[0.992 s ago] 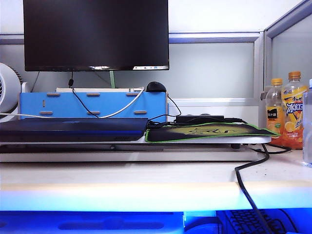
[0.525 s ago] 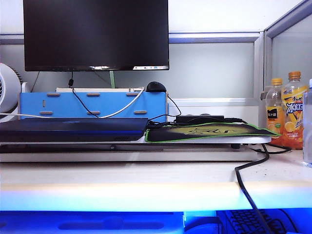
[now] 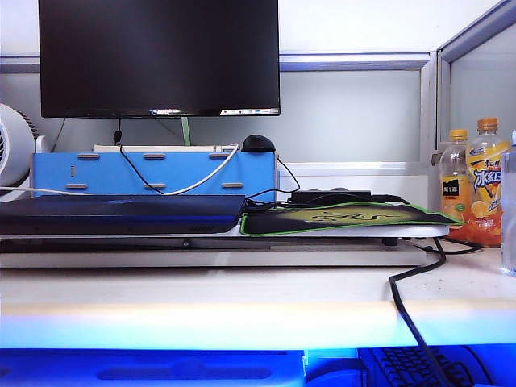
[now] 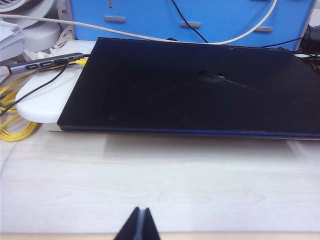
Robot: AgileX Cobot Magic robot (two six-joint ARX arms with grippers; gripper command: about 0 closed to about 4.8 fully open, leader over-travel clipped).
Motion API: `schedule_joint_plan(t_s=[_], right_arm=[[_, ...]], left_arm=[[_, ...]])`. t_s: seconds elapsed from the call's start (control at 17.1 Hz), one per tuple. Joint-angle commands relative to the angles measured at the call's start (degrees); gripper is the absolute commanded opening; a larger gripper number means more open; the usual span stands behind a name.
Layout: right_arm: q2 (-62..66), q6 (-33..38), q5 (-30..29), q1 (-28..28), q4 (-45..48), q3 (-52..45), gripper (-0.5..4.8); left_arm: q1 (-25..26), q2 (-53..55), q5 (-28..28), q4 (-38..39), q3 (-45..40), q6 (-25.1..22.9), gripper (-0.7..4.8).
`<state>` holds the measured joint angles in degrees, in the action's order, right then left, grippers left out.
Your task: Pick up the mineral water bottle and place it on the laptop.
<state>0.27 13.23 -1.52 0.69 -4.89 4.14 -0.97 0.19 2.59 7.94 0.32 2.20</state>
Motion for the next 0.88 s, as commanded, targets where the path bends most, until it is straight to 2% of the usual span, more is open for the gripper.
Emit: schedule_joint_plan(t_s=[0.06, 0.18, 0.23, 0.29, 0.47, 0.58, 0.76, 0.88], right_arm=[[1.3, 1.8, 0.7, 0.0, -3.8, 6.5, 1.16], [5.8, 1.8, 3.2, 0.0, -6.4, 11.7, 1.16], [12.5, 1.7, 5.7, 0.0, -9.3, 15.9, 1.16], [18.8, 1.3, 5.8, 0.0, -10.5, 18.9, 1.16], [35.7, -0.4, 4.7, 0.1, -12.5, 26.3, 1.16], [46.4, 0.7, 1.0, 0.0, -12.4, 31.9, 1.16], [49.4, 0.7, -3.5, 0.0, -12.3, 34.2, 1.16], [48.8, 0.3, -3.3, 0.0, -11.3, 34.2, 1.17]], left_arm=[[0.1, -0.1, 0.2, -0.3, 0.1, 0.0, -0.02], [0.1, -0.1, 0.2, -0.3, 0.1, 0.0, -0.02], [0.1, -0.1, 0.2, -0.3, 0.1, 0.0, -0.02], [0.1, -0.1, 0.2, -0.3, 0.1, 0.0, -0.02], [0.1, -0.1, 0.2, -0.3, 0.1, 0.0, -0.02], [0.1, -0.1, 0.2, -0.3, 0.1, 0.0, -0.02], [0.1, -0.1, 0.2, -0.3, 0.1, 0.0, -0.02], [0.1, -0.1, 0.1, -0.3, 0.1, 0.0, -0.02]])
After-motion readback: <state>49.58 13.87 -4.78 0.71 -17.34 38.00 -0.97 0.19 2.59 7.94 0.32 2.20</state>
